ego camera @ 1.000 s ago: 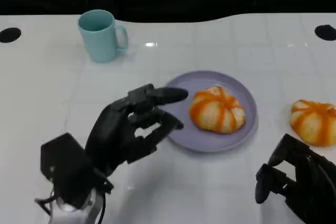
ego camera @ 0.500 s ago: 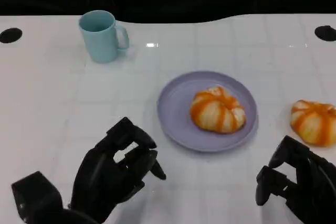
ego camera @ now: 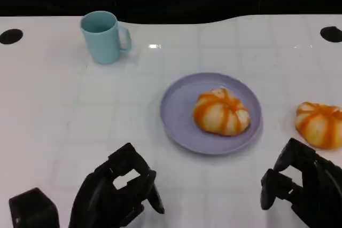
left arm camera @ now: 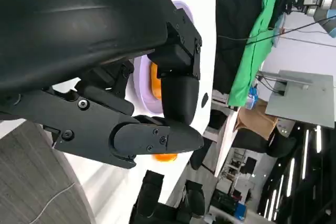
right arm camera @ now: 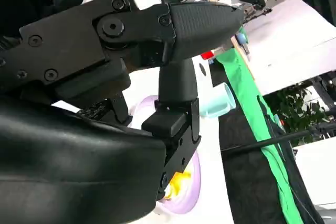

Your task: Grasp the bread from the table and place it into the plate.

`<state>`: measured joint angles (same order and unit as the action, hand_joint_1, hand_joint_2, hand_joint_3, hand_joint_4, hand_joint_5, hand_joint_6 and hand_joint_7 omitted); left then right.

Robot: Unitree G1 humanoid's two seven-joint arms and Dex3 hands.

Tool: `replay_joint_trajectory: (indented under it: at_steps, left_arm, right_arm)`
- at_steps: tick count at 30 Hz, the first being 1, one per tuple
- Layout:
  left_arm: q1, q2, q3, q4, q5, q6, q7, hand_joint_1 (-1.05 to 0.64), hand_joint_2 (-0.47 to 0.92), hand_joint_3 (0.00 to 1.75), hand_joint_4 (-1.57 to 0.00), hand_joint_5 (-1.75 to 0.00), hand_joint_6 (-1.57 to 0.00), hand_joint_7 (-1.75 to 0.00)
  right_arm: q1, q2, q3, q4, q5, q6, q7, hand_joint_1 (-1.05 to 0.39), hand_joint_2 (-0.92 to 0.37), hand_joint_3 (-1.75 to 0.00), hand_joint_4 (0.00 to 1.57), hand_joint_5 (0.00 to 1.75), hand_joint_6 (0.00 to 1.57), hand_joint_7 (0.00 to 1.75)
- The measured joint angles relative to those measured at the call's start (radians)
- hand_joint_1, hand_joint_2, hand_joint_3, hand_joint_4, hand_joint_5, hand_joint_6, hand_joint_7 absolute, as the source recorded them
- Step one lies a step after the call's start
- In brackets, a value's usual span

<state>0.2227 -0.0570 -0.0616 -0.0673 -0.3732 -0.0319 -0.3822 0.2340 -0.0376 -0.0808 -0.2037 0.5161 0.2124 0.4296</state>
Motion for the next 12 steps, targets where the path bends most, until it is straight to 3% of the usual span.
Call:
replay_joint_trajectory:
  at_steps: [12]
  left_arm:
    - [-0.024, -0.001, 0.012, 0.036, -0.015, -0.018, -0.034, -0.58, 0.92, 0.32, -0.80, -1.75, -0.59, -1.75]
  right_arm:
    - [-0.001, 0.000, -0.002, 0.001, 0.000, -0.001, 0.000, -0.58, -0.92, -0.32, 0.74, 1.75, 0.61, 1.56]
